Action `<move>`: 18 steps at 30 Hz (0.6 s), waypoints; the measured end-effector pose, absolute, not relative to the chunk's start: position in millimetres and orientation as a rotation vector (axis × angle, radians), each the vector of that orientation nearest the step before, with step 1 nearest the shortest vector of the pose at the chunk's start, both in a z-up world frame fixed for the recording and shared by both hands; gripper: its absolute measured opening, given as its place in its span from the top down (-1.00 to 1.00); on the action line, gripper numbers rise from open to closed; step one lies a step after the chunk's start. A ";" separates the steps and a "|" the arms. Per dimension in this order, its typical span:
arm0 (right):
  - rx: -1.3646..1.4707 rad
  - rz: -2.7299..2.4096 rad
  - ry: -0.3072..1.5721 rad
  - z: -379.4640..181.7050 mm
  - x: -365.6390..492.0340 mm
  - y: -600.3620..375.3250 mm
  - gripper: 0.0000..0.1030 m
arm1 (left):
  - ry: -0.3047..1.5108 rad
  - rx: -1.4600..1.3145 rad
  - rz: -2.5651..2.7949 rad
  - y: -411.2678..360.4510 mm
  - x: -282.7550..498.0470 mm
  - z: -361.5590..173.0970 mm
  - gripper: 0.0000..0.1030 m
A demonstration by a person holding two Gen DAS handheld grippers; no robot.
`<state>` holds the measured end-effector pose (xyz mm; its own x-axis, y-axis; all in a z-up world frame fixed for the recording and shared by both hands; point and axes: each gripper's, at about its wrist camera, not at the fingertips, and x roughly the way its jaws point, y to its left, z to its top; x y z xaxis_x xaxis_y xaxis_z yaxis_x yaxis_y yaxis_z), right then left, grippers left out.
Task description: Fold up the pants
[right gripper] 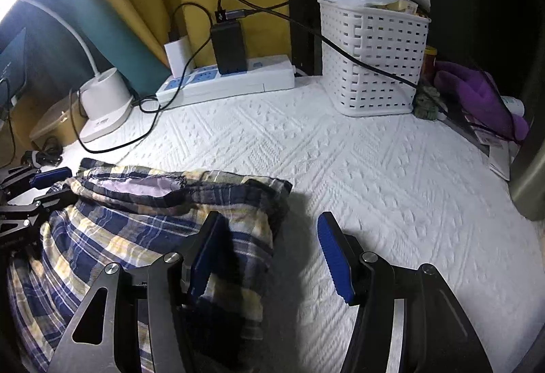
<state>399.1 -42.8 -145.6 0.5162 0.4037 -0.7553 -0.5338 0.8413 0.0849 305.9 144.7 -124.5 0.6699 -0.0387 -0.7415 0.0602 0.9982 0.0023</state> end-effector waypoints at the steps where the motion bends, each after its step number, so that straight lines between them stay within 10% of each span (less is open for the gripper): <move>1: -0.162 0.560 0.860 -145.3 400.7 -43.0 -0.17 | 0.832 0.026 -0.046 145.7 307.2 -125.7 0.26; 18: -0.091 0.501 0.809 -119.7 376.5 -79.9 -0.24 | 0.788 -0.099 -0.052 151.1 272.6 -83.0 0.15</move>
